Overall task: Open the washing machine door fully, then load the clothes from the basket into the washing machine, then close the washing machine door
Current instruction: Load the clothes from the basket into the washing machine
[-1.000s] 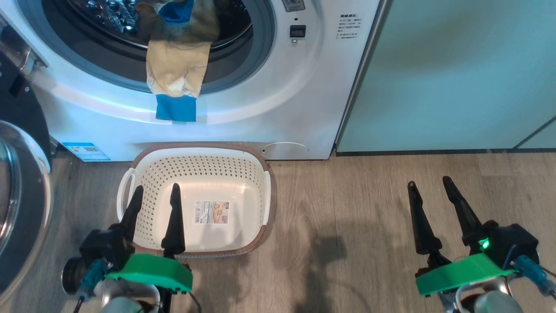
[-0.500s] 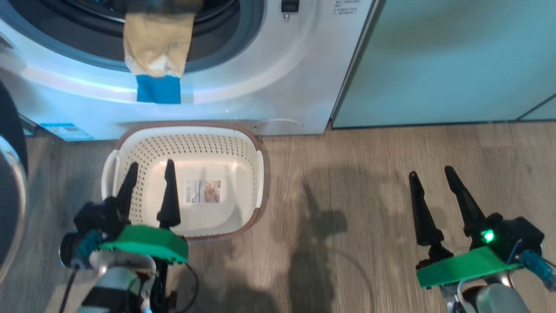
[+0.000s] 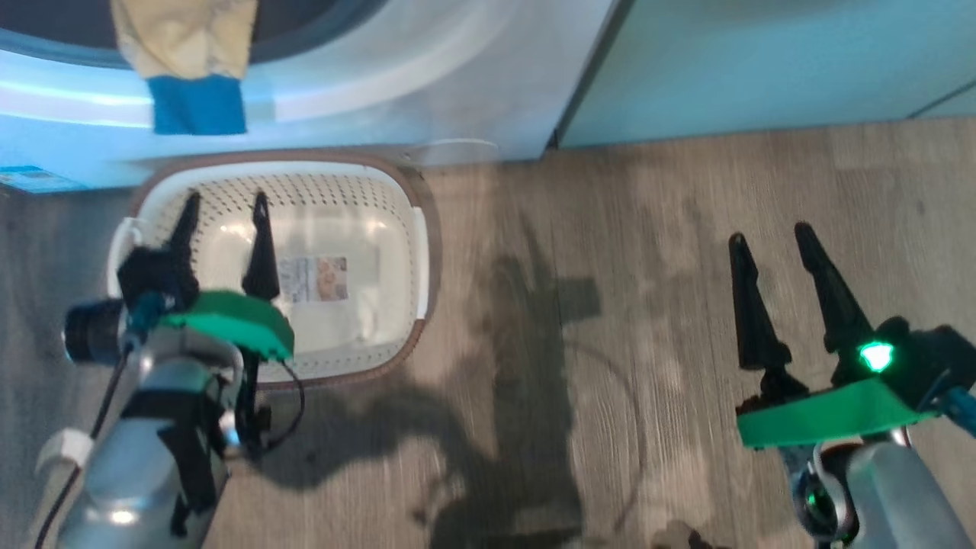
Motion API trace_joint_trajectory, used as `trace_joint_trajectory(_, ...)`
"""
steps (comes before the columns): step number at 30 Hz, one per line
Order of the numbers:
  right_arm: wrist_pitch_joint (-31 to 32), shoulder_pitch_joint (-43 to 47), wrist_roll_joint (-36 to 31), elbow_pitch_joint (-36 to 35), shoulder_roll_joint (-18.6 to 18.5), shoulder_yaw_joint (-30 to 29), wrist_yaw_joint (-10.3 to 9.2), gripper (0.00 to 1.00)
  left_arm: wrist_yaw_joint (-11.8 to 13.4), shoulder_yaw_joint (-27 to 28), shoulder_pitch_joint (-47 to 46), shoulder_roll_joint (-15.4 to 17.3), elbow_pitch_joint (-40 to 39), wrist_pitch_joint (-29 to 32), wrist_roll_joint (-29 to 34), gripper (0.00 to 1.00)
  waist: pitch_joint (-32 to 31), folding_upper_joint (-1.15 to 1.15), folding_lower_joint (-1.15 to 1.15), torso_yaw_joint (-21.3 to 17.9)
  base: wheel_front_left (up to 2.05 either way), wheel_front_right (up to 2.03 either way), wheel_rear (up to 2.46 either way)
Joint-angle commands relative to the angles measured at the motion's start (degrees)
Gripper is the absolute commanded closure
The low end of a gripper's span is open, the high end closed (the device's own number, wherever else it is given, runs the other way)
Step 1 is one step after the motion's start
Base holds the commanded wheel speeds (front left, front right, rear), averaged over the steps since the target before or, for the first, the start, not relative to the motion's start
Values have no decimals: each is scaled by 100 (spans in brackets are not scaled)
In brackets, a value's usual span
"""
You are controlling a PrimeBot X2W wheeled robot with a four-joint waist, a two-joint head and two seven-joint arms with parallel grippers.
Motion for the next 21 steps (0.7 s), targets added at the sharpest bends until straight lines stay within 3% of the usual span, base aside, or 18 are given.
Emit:
trace_joint_trajectory(1,-38,-107,48,-198,-43,106,-16,0,-3,184,-199,202,-59,-63,55,0,209,0,-1,-154,0,0,0)
trace_joint_trajectory(10,-38,-269,355,-247,-43,105,-16,0,-105,482,-1039,399,836,-104,108,0,647,0,-1,-546,0,0,0)
trace_joint_trajectory(21,-38,-344,450,-280,-43,83,-16,0,-211,1287,-1180,146,270,-108,590,0,766,0,-1,-647,0,0,0)
